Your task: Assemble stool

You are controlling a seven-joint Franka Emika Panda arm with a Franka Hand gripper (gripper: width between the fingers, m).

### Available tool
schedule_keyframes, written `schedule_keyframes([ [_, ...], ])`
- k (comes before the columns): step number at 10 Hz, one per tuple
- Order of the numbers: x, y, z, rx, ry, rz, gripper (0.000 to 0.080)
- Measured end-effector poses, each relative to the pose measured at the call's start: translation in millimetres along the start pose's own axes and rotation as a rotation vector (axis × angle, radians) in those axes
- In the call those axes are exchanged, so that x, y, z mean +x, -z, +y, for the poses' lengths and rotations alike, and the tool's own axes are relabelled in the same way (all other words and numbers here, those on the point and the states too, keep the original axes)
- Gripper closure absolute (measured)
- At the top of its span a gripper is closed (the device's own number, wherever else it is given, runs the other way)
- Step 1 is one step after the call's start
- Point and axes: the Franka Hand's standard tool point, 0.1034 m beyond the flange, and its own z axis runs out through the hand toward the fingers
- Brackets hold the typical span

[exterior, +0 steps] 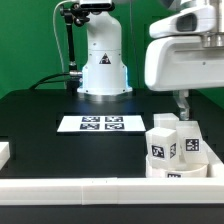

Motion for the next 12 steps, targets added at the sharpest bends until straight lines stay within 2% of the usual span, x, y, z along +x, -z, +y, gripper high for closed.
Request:
schedule_keyframes([
  [3, -0.7, -0.6, 3.9, -0.007, 0.143, 0.000, 0.0151],
  [6, -6.4, -5.0, 12.3, -0.016, 0.458, -0.031, 0.0151],
  [8, -7.4, -6.5, 7.2, -0.033, 0.638, -0.046, 0.0151],
  [12, -11.6, -11.9, 12.7, -0.050, 0.909, -0.079, 0.0151],
])
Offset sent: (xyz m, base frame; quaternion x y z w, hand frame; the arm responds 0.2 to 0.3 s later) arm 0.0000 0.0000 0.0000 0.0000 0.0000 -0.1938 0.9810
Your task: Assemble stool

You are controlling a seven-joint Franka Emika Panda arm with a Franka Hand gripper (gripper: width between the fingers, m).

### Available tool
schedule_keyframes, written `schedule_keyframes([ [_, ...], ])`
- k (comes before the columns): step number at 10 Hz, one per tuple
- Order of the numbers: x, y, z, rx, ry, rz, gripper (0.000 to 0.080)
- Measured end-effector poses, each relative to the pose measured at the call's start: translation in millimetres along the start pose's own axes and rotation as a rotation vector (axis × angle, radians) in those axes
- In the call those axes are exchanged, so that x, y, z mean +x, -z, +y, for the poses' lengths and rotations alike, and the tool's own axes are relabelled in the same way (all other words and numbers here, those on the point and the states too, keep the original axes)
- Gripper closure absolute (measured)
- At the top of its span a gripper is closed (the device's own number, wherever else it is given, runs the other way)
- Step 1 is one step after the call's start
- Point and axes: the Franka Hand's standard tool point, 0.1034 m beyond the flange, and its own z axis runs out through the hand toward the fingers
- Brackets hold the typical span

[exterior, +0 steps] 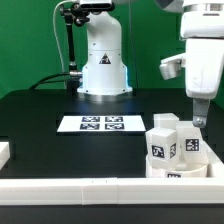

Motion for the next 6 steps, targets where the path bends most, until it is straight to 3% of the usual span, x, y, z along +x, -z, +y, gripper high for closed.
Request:
schedule_keyframes([
  [5, -10.0, -8.5, 1.2, -0.001, 0.149, -0.031, 0.0151],
  [6, -11.0, -8.6, 1.7, -0.001, 0.147, -0.031, 0.0269],
])
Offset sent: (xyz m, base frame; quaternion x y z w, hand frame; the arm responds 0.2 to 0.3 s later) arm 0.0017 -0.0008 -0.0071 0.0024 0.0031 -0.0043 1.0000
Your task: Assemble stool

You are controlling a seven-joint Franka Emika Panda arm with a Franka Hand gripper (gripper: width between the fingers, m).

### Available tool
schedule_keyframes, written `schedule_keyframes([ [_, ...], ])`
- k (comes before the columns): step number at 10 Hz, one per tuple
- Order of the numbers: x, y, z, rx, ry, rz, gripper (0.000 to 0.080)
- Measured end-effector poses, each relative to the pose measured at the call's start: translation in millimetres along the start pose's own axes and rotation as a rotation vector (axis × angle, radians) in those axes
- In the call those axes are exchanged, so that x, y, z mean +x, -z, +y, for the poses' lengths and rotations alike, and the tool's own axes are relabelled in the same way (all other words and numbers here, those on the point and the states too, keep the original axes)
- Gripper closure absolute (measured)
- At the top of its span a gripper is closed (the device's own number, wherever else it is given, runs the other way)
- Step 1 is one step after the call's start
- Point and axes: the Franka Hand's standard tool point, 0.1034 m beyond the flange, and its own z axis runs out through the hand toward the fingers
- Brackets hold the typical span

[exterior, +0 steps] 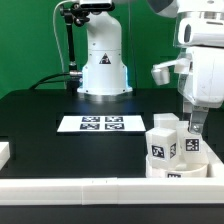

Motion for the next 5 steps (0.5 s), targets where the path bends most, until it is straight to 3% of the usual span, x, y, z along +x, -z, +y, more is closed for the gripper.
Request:
schedule_keyframes([
  [1, -0.7, -0.2, 0.2, 0.000, -0.002, 0.000, 0.0404],
  [2, -1.1, -0.2, 0.3, 0.000, -0.003, 0.000, 0.0404],
  [3, -1.4, -0.2, 0.4, 0.000, -0.004, -0.001, 0.0463],
  [5, -2.1, -0.3, 0.6, 0.000, -0.022, -0.001, 0.0463],
])
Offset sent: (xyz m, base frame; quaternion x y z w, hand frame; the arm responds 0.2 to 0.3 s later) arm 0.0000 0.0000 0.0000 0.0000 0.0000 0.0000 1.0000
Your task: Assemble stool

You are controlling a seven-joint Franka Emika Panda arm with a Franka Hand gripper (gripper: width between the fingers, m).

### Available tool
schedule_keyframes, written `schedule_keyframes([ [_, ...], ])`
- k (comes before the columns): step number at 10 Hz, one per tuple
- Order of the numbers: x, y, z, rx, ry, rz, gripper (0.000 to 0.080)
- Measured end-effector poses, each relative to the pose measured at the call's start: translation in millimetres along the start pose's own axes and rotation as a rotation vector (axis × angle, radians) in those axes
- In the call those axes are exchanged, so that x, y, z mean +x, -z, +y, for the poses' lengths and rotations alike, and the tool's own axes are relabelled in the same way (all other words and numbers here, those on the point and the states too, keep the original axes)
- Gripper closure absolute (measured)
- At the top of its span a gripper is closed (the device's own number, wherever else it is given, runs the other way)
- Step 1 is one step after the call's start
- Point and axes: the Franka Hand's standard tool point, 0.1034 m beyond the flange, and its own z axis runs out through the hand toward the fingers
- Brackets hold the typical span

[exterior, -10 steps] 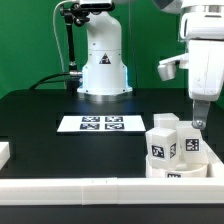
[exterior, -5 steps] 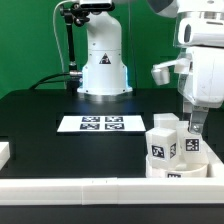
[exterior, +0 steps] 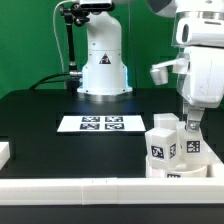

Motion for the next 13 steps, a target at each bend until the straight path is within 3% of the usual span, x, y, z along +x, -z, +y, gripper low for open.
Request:
schedule_keyframes([
  [2, -0.3, 0.0, 0.1, 0.001, -0.072, 0.001, 0.0463],
  [10, 8.2, -0.6, -2.4, 0.010, -0.961, 0.007, 0.0462],
  [13, 10.2, 1.5, -2.0, 0.038, -1.268, 0.007, 0.0462],
])
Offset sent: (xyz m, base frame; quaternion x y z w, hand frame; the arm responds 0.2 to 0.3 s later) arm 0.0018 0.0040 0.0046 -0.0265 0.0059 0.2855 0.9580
